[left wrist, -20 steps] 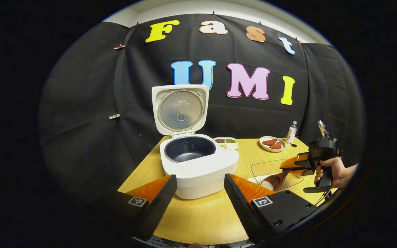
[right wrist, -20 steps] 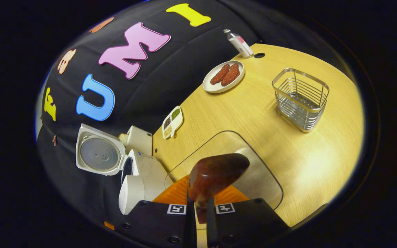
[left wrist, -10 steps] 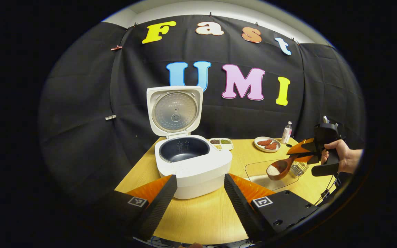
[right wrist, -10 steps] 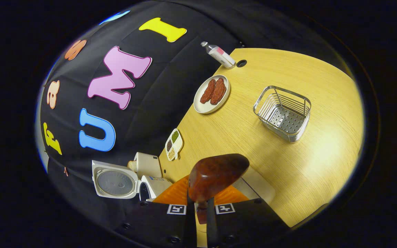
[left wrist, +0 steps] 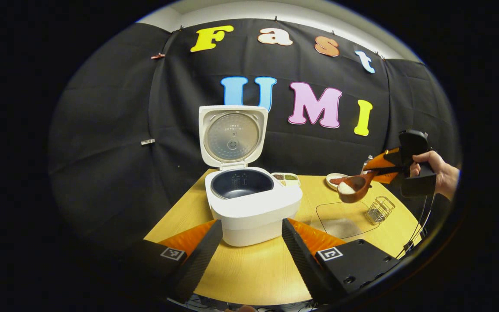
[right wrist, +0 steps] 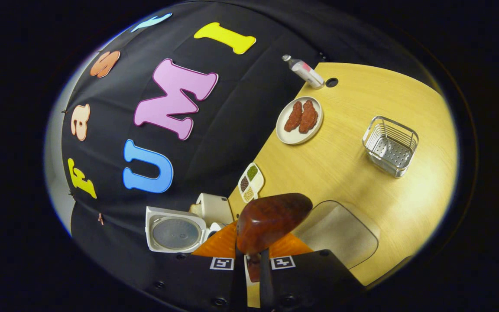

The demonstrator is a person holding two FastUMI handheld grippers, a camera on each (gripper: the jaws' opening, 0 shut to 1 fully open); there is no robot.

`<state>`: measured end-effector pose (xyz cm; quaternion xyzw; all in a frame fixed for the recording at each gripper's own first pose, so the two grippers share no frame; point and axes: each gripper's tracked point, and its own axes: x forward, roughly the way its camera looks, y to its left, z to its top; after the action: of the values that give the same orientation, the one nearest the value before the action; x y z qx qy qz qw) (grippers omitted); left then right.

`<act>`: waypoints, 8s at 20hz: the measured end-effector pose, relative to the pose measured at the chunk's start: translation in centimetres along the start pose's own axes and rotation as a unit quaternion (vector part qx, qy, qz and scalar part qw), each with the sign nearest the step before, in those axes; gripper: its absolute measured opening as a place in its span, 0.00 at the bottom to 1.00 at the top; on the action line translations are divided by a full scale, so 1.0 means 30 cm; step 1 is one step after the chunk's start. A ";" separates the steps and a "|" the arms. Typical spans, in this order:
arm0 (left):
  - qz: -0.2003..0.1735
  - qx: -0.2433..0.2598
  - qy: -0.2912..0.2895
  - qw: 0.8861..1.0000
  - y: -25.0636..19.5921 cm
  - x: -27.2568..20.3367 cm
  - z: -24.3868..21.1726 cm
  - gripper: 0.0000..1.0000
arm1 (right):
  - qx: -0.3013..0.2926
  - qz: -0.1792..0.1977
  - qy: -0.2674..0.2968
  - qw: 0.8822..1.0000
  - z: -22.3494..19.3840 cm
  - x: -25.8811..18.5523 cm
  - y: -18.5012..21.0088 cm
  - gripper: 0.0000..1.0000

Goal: Close the left gripper, press the button to open the rice cooker; take a wooden spoon from the chopstick holder with the right hand, scoop a spoonful of rice and pour it into the rice cooker, then put the wooden spoon back into the chopstick holder.

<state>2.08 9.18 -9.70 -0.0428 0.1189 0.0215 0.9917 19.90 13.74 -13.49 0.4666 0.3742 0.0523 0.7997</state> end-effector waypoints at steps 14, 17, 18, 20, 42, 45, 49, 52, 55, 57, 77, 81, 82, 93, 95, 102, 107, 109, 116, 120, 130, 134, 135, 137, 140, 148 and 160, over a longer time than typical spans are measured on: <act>0.031 -0.049 0.005 0.998 0.226 -0.032 -0.056 0.96 | 0.014 0.062 -0.007 0.998 -0.203 0.226 0.437 0.16; 0.041 -0.062 0.010 0.997 0.263 -0.041 -0.085 0.96 | 0.022 0.064 -0.014 0.998 -0.236 0.302 0.488 0.16; 0.045 -0.066 0.014 0.997 0.274 -0.044 -0.099 0.96 | 0.024 0.064 -0.018 0.998 -0.240 0.325 0.504 0.16; 0.050 -0.078 0.021 0.995 0.296 -0.050 -0.122 0.96 | 0.011 0.065 -0.025 0.998 -0.254 0.370 0.536 0.16; 0.069 -0.076 0.021 0.994 0.410 -0.002 -0.111 0.96 | -0.416 0.093 -0.026 0.904 -0.599 0.656 0.694 0.16; 0.067 -0.075 0.021 0.995 0.409 0.000 -0.120 0.96 | -0.455 0.096 -0.024 0.885 -0.639 0.671 0.700 0.16; 0.078 -0.042 0.022 0.996 0.446 -0.005 -0.126 0.96 | -0.522 0.109 -0.020 0.845 -0.711 0.689 0.700 0.16; 0.073 -0.038 0.020 0.996 0.455 -0.009 -0.114 0.96 | -0.582 0.115 -0.009 0.805 -0.781 0.699 0.688 0.16; 0.081 -0.043 0.021 0.996 0.469 -0.010 -0.125 0.98 | -0.663 0.125 -0.013 0.738 -0.849 0.705 0.676 0.16; 0.083 -0.049 0.019 0.995 0.462 -0.021 -0.120 0.96 | -0.702 0.136 -0.015 0.699 -0.884 0.703 0.671 0.11; 0.044 -0.022 -0.029 0.998 0.193 -0.018 -0.003 0.96 | -0.556 0.182 -0.109 0.804 -0.351 0.176 0.717 0.16; 0.017 -0.022 -0.037 0.999 0.040 -0.005 0.045 0.96 | -0.522 0.142 -0.149 0.828 -0.056 0.038 0.595 0.16; 0.011 -0.022 -0.038 0.999 0.001 -0.002 0.057 0.96 | -0.515 0.131 -0.158 0.832 0.003 -0.001 0.572 0.16; -0.015 -0.041 -0.011 0.999 -0.402 0.048 0.066 0.96 | -0.456 0.011 -0.193 0.869 0.584 -0.180 0.025 0.16; -0.012 -0.027 -0.010 1.000 -0.455 0.039 0.067 0.96 | -0.430 -0.006 -0.187 0.883 0.635 -0.169 -0.082 0.15; 0.027 -0.037 0.019 0.999 -0.545 0.031 0.044 0.96 | -0.360 -0.057 -0.145 0.920 0.698 -0.094 -0.424 0.16; 0.068 -0.120 0.028 0.990 -0.588 0.028 0.046 0.96 | -0.311 -0.076 -0.119 0.940 0.664 -0.035 -0.566 0.16; 0.081 -0.123 0.030 0.989 -0.594 0.012 0.040 0.96 | -0.292 -0.081 -0.115 0.946 0.656 -0.020 -0.604 0.16; 0.120 -0.107 0.030 0.987 -0.576 -0.014 0.036 0.96 | -0.262 -0.105 -0.093 0.955 0.638 0.049 -0.732 0.18; 0.126 -0.096 0.017 0.987 -0.575 0.008 0.068 0.95 | -0.250 -0.105 -0.095 0.958 0.642 0.044 -0.740 0.17; 0.153 -0.070 -0.025 0.985 -0.384 0.045 0.239 0.96 | -0.266 -0.130 -0.114 0.949 0.608 -0.131 -0.792 0.98; 0.163 -0.084 -0.050 0.982 -0.242 0.074 0.382 0.96 | -0.298 -0.148 -0.138 0.933 0.612 -0.255 -0.798 0.99; 0.164 -0.079 -0.059 0.982 -0.207 0.087 0.424 0.96 | -0.310 -0.150 -0.149 0.927 0.618 -0.292 -0.784 0.98; 0.172 -0.068 -0.064 0.981 -0.115 0.125 0.487 0.95 | -0.335 -0.149 -0.176 0.914 0.630 -0.358 -0.731 0.98; 0.162 -0.083 -0.077 0.980 -0.007 0.189 0.620 0.96 | -0.359 -0.122 -0.213 0.900 0.614 -0.439 -0.593 0.98; 0.136 -0.089 -0.070 0.984 0.221 0.454 0.855 0.95 | -0.434 -0.092 -0.222 0.868 0.411 -0.573 -0.376 0.98; 0.069 -0.088 -0.117 0.987 0.300 0.942 1.134 0.94 | -0.471 -0.095 -0.209 0.852 0.191 -0.636 -0.300 0.98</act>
<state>37.00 22.10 15.78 -0.1191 0.0028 0.1053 0.9873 7.58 -3.61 -8.44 -0.0038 0.1716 0.0473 0.9840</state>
